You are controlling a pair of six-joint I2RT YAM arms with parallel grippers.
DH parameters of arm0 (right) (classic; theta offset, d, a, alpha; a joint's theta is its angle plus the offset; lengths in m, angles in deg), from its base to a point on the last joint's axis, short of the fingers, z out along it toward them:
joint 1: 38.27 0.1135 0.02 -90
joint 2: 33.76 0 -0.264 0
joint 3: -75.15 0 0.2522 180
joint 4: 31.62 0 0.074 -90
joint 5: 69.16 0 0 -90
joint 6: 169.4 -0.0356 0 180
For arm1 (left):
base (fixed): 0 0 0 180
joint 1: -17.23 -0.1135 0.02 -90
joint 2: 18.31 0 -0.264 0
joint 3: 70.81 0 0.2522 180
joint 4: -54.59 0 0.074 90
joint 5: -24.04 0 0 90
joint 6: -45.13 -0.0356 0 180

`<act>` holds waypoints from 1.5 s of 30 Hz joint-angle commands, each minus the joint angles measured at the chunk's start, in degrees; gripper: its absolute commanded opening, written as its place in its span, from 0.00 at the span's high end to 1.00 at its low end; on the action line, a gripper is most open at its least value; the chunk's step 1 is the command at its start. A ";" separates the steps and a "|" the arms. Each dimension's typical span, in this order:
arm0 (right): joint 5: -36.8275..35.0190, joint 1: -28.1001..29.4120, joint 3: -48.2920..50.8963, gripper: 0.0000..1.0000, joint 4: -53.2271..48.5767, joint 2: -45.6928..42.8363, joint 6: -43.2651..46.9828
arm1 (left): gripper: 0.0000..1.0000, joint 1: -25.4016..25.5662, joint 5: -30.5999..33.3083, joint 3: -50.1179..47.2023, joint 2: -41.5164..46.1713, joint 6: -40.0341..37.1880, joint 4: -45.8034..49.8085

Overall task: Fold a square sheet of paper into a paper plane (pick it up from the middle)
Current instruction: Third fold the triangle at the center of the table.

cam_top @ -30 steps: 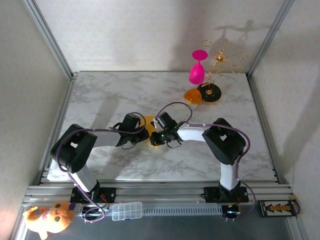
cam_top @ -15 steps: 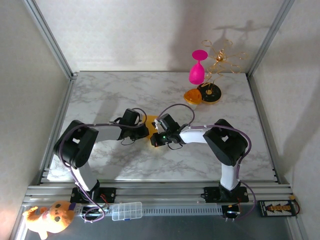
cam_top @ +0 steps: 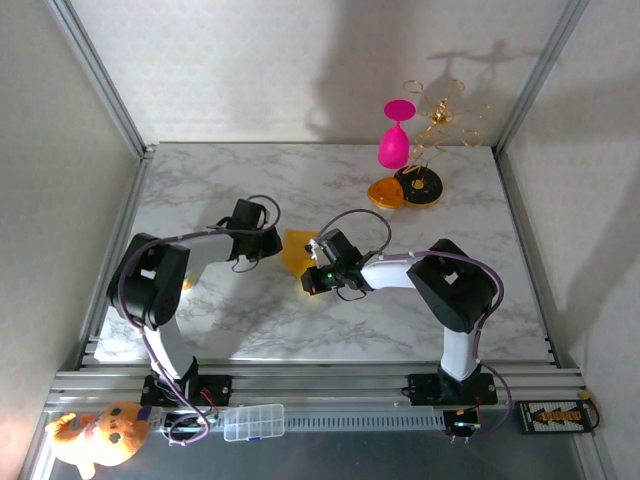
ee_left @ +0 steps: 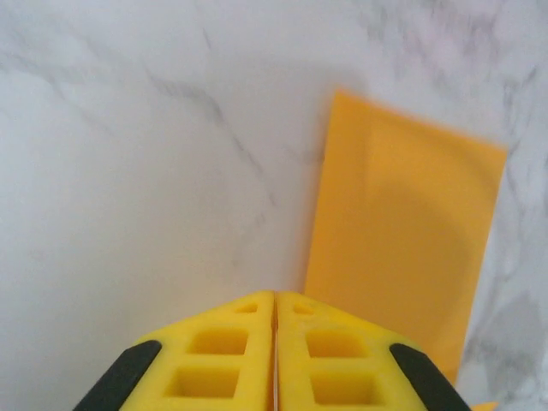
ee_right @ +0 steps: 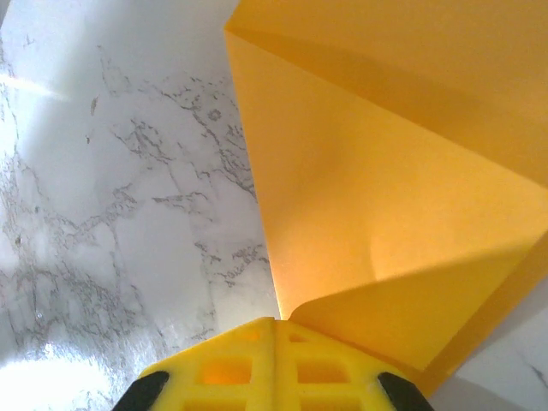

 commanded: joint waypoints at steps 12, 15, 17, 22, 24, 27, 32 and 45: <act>-1.82 -0.31 1.82 1.00 -14.42 3.67 0.91 | 0.91 5.78 -6.07 -8.74 9.12 9.77 -8.49; -1.40 -0.32 1.56 1.00 -13.93 3.49 0.84 | 0.92 6.90 -5.64 -9.03 7.57 10.12 -9.06; -1.29 -0.36 1.30 1.00 -13.86 3.33 0.83 | 0.92 7.26 -5.55 -8.82 6.25 10.48 -9.49; -0.11 -0.57 0.40 0.99 -12.88 1.85 0.84 | 0.94 7.62 -3.74 -8.05 3.29 11.04 -8.74; 1.14 -0.86 -0.84 0.99 -12.25 1.00 0.99 | 0.95 7.62 -2.53 -8.07 2.40 11.07 -8.16; 2.28 -1.15 -3.63 0.99 -11.78 0.06 1.59 | 0.96 7.62 -1.57 -8.35 1.52 11.19 -7.82; 4.01 -1.37 -7.39 0.98 -10.57 -0.58 2.06 | 0.97 7.62 0.08 -8.16 0.40 11.33 -6.25; 2.63 -1.74 -8.52 0.98 -10.24 4.10 -0.70 | 0.98 7.71 2.76 -7.01 -0.70 12.11 -2.23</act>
